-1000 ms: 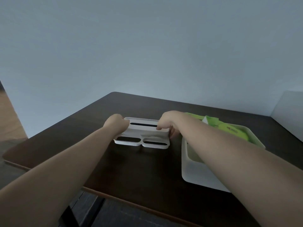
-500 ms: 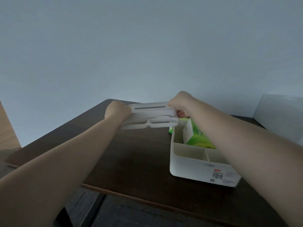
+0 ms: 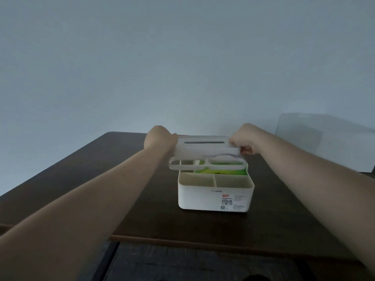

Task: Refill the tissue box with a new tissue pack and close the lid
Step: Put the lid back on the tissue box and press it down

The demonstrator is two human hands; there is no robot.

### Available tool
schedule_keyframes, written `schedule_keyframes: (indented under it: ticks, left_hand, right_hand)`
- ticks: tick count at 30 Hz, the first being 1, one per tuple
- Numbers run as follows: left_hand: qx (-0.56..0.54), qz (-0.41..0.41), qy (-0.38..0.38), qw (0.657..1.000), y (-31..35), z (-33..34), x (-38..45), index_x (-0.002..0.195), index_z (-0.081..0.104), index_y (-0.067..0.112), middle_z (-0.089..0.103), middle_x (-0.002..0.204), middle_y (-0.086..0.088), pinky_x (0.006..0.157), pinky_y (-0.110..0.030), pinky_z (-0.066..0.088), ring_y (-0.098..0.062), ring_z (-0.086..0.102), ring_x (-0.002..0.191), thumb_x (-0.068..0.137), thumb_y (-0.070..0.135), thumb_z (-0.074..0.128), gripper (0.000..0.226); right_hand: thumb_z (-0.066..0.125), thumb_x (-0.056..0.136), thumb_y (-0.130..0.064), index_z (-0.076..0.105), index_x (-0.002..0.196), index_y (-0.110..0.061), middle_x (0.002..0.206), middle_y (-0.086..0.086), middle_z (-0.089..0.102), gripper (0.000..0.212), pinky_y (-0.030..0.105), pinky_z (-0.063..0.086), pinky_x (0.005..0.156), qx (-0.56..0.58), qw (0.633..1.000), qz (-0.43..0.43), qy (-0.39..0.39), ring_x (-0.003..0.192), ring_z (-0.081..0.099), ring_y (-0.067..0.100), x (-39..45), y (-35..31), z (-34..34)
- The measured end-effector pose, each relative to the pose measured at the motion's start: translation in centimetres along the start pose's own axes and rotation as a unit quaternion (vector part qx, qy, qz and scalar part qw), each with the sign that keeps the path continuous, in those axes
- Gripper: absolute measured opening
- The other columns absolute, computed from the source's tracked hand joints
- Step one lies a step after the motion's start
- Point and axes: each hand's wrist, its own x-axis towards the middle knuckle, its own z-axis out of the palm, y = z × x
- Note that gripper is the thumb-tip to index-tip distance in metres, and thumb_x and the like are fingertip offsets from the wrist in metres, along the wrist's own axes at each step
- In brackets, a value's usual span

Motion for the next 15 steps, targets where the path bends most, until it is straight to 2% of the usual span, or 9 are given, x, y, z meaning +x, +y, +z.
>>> schedule_keyframes:
  ticks: [2, 4, 8, 10, 13, 15]
  left_hand:
    - [0.009, 0.004, -0.010, 1.000, 0.5, 0.9, -0.3, 0.061, 0.050, 0.012, 0.049, 0.059, -0.002, 0.054, -0.024, 0.039, -0.020, 0.046, 0.055, 0.086, 0.021, 0.055, 0.026]
    - [0.016, 0.012, -0.021, 1.000, 0.8, 1.7, -0.5, 0.076, 0.064, 0.014, 0.062, 0.076, -0.002, 0.064, -0.028, 0.046, -0.022, 0.055, 0.070, 0.087, 0.025, 0.058, 0.017]
    - [0.033, 0.026, -0.033, 0.999, 0.8, 3.0, -0.4, 0.075, 0.062, 0.018, 0.061, 0.080, -0.001, 0.072, -0.033, 0.054, -0.022, 0.056, 0.072, 0.087, 0.024, 0.059, 0.014]
    - [0.044, 0.029, -0.036, 0.998, 0.5, 3.5, 0.0, 0.072, 0.061, 0.019, 0.058, 0.077, -0.001, 0.064, -0.031, 0.050, -0.023, 0.051, 0.068, 0.086, 0.022, 0.058, 0.015]
    - [0.048, 0.027, -0.033, 0.998, 0.0, 4.0, 0.3, 0.067, 0.059, 0.020, 0.054, 0.072, -0.001, 0.055, -0.025, 0.038, -0.023, 0.044, 0.066, 0.084, 0.018, 0.056, 0.018]
    - [0.042, 0.027, -0.033, 0.998, -0.2, 4.1, 0.3, 0.064, 0.062, 0.018, 0.056, 0.067, 0.000, 0.049, -0.020, 0.033, -0.024, 0.046, 0.065, 0.085, 0.017, 0.056, 0.022]
  right_hand:
    - [0.057, 0.087, -0.003, 0.051, 0.073, -0.006, 0.070, 0.012, 0.050, 0.016, 0.026, 0.040, 0.050, -0.014, 1.000, 0.017, -0.015, 0.058, 0.048, 0.020, -0.1, 1.3, -0.3]
    - [0.056, 0.089, -0.005, 0.056, 0.085, -0.004, 0.081, 0.013, 0.053, 0.004, 0.027, 0.041, 0.050, -0.025, 0.999, 0.027, -0.024, 0.067, 0.051, 0.022, -0.1, 2.3, -0.4]
    - [0.055, 0.089, -0.006, 0.060, 0.101, -0.004, 0.091, 0.015, 0.054, 0.013, 0.026, 0.042, 0.049, -0.028, 0.999, 0.021, -0.022, 0.070, 0.050, 0.023, 0.4, 3.5, -0.3]
    - [0.054, 0.090, -0.005, 0.058, 0.098, -0.005, 0.091, 0.015, 0.052, 0.009, 0.025, 0.041, 0.047, -0.021, 0.999, 0.025, -0.022, 0.066, 0.048, 0.021, 0.6, 3.6, -0.2]
    - [0.052, 0.090, -0.003, 0.055, 0.090, -0.005, 0.090, 0.015, 0.050, 0.004, 0.026, 0.041, 0.045, -0.009, 0.999, 0.035, -0.020, 0.072, 0.048, 0.024, 1.0, 3.8, 0.1]
    - [0.049, 0.089, 0.002, 0.050, 0.077, -0.005, 0.082, 0.014, 0.046, 0.014, 0.026, 0.039, 0.044, 0.004, 0.999, 0.037, -0.020, 0.070, 0.045, 0.024, 1.2, 4.1, 0.3]
